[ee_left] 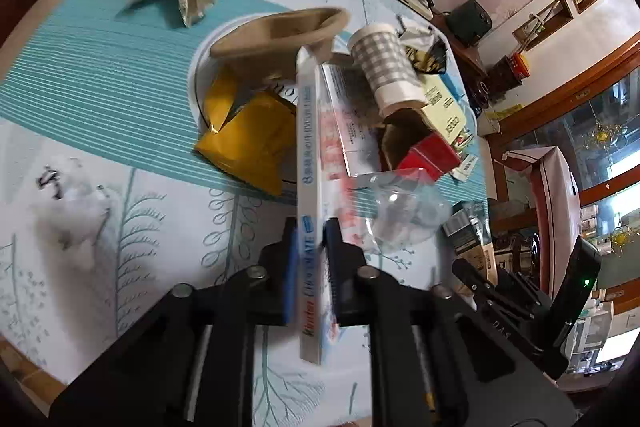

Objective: Collect trash
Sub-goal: 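Lift the Kinder box and milk carton and carry both toward the trash bin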

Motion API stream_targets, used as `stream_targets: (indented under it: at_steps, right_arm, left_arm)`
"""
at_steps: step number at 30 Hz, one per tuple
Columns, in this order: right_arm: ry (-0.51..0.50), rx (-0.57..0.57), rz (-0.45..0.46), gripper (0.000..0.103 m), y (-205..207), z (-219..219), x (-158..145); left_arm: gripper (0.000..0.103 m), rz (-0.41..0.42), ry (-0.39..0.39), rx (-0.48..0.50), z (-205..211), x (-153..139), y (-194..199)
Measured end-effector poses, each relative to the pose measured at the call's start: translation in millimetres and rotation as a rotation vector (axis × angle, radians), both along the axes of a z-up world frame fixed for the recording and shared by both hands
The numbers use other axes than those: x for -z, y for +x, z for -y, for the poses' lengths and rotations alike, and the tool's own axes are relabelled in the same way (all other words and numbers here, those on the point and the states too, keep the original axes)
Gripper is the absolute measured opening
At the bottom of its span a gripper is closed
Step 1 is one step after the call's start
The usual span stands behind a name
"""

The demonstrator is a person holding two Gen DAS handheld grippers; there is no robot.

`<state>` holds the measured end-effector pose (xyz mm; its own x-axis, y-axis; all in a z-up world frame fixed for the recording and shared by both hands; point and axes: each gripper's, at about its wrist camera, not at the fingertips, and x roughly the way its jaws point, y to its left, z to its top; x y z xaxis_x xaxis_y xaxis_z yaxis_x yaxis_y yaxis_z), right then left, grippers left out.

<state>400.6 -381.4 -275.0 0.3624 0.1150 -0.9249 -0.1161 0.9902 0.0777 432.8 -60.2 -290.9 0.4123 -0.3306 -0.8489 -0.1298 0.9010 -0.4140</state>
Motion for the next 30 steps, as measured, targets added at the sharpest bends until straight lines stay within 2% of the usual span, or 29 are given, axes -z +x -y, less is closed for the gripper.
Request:
stream_targets:
  at_steps: [6,9,14,19,25,30]
  right_arm:
    - [0.019,0.047,0.047,0.047,-19.8,-4.8,-30.1]
    - [0.024,0.087,0.084,0.047,-31.6,-5.3,-50.0]
    - [0.043,0.148,0.126,0.047,-66.7,-13.6,-83.6]
    - [0.069,0.198,0.147,0.047,-124.3,-35.2,-112.5]
    - [0.125,0.287,0.132,0.047,-218.6,-76.3,-122.6]
    - [0.157,0.331,0.051,0.047,-281.2,-107.0,-98.2]
  left_arm:
    - [0.008,0.051,0.104,0.025,10.3,-34.9,-29.5]
    - [0.008,0.076,0.123,0.047,6.9,-52.1,-54.2]
    - [0.008,0.122,0.115,0.109,-2.9,-76.7,-100.0]
    - [0.008,0.145,0.089,0.182,-21.9,-94.1,-147.7]
    - [0.008,0.161,0.126,0.306,-38.4,-90.5,-213.2]
    - [0.008,0.125,0.142,0.394,-46.6,-64.1,-263.6]
